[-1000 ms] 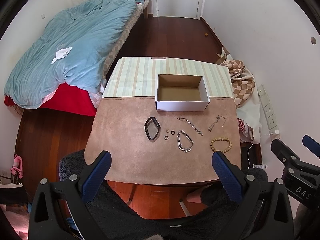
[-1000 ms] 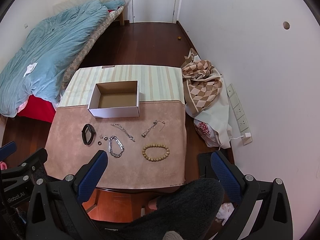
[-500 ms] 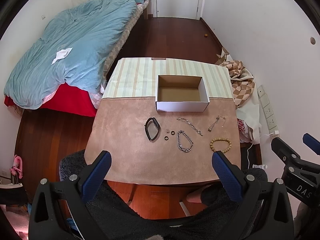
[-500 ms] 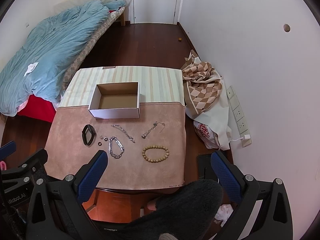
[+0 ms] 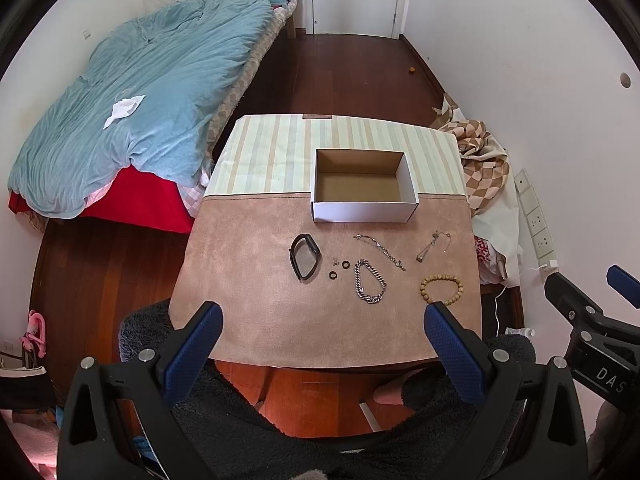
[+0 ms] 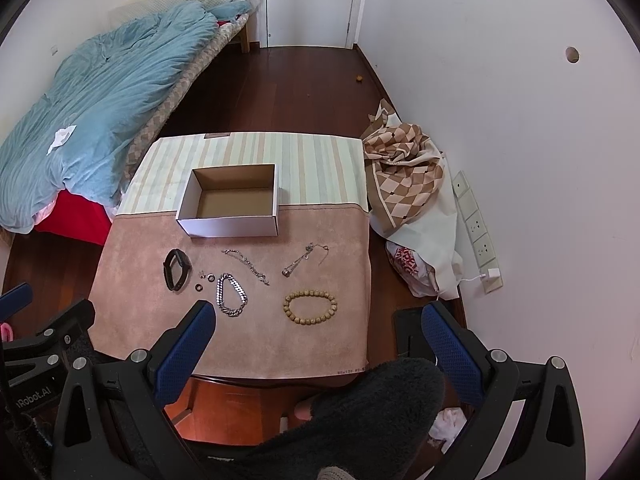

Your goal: Organize jewelry

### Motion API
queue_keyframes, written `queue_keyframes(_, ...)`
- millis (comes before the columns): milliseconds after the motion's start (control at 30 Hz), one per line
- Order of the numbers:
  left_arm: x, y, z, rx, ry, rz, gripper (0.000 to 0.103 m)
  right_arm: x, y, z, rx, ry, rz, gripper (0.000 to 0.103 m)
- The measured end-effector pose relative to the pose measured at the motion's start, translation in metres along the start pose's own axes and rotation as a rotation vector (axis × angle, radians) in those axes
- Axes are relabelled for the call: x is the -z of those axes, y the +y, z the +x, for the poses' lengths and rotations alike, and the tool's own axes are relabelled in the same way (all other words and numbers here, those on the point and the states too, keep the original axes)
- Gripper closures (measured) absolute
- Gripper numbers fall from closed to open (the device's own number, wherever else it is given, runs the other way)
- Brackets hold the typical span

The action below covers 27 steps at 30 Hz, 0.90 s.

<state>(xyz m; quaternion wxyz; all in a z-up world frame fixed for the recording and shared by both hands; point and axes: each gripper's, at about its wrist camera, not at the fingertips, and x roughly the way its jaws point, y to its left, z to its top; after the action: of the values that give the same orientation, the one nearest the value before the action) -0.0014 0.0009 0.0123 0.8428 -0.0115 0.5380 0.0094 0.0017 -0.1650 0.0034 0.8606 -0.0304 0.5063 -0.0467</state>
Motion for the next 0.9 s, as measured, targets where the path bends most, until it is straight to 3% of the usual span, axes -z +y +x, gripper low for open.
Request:
queue_keyframes(700,0.005,0.004,0.0,0.002,-0.013,0.004,0.0,0.002,-0.003,-0.003,-0.012,-0.024,0.019,0.0)
queue_keyframes(900,-0.011,0.016,0.024,-0.053,-0.043,-0.013,0.0,0.0,-0.018,0.021,-0.019,-0.015,0.097,0.0)
